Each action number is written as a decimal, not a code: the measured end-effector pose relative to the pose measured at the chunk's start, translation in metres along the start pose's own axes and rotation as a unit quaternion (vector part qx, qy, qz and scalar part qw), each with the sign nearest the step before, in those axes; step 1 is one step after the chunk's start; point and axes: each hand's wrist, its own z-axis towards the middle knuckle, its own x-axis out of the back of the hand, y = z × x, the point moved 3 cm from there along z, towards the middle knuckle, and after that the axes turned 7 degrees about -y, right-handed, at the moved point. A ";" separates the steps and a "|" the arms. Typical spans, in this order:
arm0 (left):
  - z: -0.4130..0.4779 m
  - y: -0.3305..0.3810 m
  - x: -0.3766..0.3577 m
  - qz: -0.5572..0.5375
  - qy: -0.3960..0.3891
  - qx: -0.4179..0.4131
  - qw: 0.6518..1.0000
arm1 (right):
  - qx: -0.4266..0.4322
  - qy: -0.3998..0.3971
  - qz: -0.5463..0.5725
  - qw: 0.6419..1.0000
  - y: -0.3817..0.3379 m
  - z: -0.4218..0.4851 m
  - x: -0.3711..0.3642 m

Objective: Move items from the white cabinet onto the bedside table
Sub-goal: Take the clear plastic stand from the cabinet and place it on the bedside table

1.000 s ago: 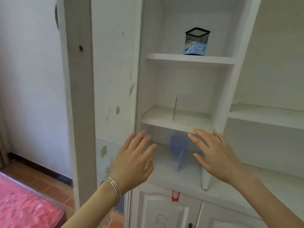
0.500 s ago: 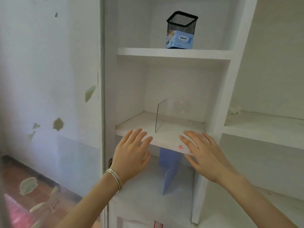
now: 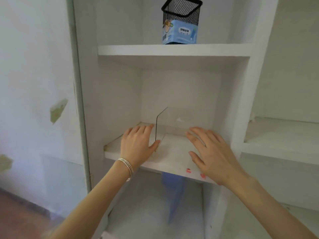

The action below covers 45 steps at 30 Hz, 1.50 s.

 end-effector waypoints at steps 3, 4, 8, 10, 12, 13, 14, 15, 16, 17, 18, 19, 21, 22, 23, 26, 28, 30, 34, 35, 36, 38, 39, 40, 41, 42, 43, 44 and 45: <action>0.010 -0.005 -0.001 -0.035 0.052 -0.038 0.997 | -0.005 0.000 -0.012 1.000 -0.001 0.006 0.003; 0.011 -0.006 0.000 -0.033 0.072 -0.068 0.995 | -0.004 0.003 -0.010 1.000 -0.003 0.007 0.004; 0.017 -0.018 -0.004 0.042 0.093 -0.172 0.980 | 0.001 0.010 0.006 1.000 -0.010 0.006 0.004; 0.021 -0.025 -0.009 0.049 0.088 -0.187 0.977 | 0.002 0.000 0.003 1.000 -0.011 0.007 0.003; 0.026 -0.027 -0.011 0.030 0.094 -0.189 0.977 | -0.002 -0.009 -0.003 1.000 -0.011 0.007 0.002; 0.028 -0.026 -0.010 0.015 0.103 -0.191 0.976 | -0.005 -0.010 -0.007 1.000 -0.011 0.007 0.003; 0.030 -0.025 -0.009 -0.001 0.113 -0.194 0.974 | -0.008 -0.010 -0.010 1.000 -0.010 0.007 0.003; 0.032 -0.024 -0.008 -0.013 0.119 -0.198 0.973 | -0.011 -0.010 -0.013 1.000 -0.010 0.006 0.003; 0.033 -0.023 -0.007 -0.020 0.122 -0.201 0.972 | -0.013 -0.012 -0.016 1.000 -0.010 0.004 0.003; 0.033 -0.023 -0.007 -0.024 0.125 -0.205 0.970 | -0.016 -0.015 -0.018 1.000 -0.010 0.003 0.002; 0.033 -0.023 -0.006 -0.028 0.130 -0.210 0.969 | -0.017 -0.019 -0.019 1.000 -0.011 0.001 0.002; 0.032 -0.022 -0.004 -0.032 0.136 -0.217 0.966 | -0.017 -0.022 -0.019 0.999 -0.011 -0.001 0.001; 0.028 -0.020 0.003 -0.035 0.148 -0.239 0.959 | -0.020 -0.028 -0.014 0.999 -0.013 -0.006 -0.001; 0.026 -0.018 0.007 -0.032 0.161 -0.254 0.953 | -0.022 -0.031 -0.011 0.999 -0.014 -0.009 -0.001; 0.024 -0.016 0.012 -0.026 0.178 -0.269 0.946 | -0.023 -0.034 -0.010 0.999 -0.015 -0.011 -0.001; 0.016 -0.009 0.030 -0.015 0.227 -0.291 0.929 | -0.023 -0.032 -0.010 0.999 -0.018 -0.014 0.004; 0.010 -0.005 0.039 -0.016 0.253 -0.302 0.919 | -0.022 -0.023 -0.008 0.999 -0.020 -0.016 0.011; 0.004 -0.001 0.047 -0.015 0.264 -0.300 0.916 | -0.019 -0.007 0.001 1.000 -0.024 -0.017 0.021; -0.010 0.008 0.073 -0.022 0.282 -0.257 0.924 | -0.004 0.027 0.018 0.999 -0.027 -0.027 0.042; -0.015 0.011 0.081 -0.026 0.285 -0.244 0.926 | 0.002 0.033 0.024 0.999 -0.027 -0.032 0.048; -0.019 0.014 0.089 -0.033 0.288 -0.234 0.928 | 0.005 0.036 0.028 0.999 -0.026 -0.036 0.053; -0.029 0.020 0.104 -0.044 0.283 -0.212 0.934 | 0.007 0.042 0.038 0.998 -0.024 -0.044 0.065; -0.036 0.025 0.112 -0.048 0.279 -0.202 0.938 | 0.010 0.049 0.045 0.998 -0.024 -0.050 0.072; -0.044 0.031 0.121 -0.057 0.271 -0.191 0.942 | 0.015 0.058 0.053 0.997 -0.024 -0.056 0.080; -0.053 0.037 0.129 -0.068 0.261 -0.179 0.946 | 0.022 0.067 0.061 0.996 -0.024 -0.062 0.087; -0.062 0.044 0.138 -0.084 0.247 -0.163 0.951 | 0.030 0.077 0.069 0.994 -0.024 -0.068 0.094; -0.072 0.051 0.146 -0.104 0.234 -0.143 0.956 | 0.038 0.086 0.079 0.992 -0.025 -0.073 0.102; -0.083 0.058 0.154 -0.124 0.220 -0.123 0.960 | 0.045 0.095 0.091 0.990 -0.026 -0.078 0.109; -0.094 0.064 0.161 -0.142 0.206 -0.107 0.962 | 0.053 0.101 0.104 0.988 -0.028 -0.084 0.116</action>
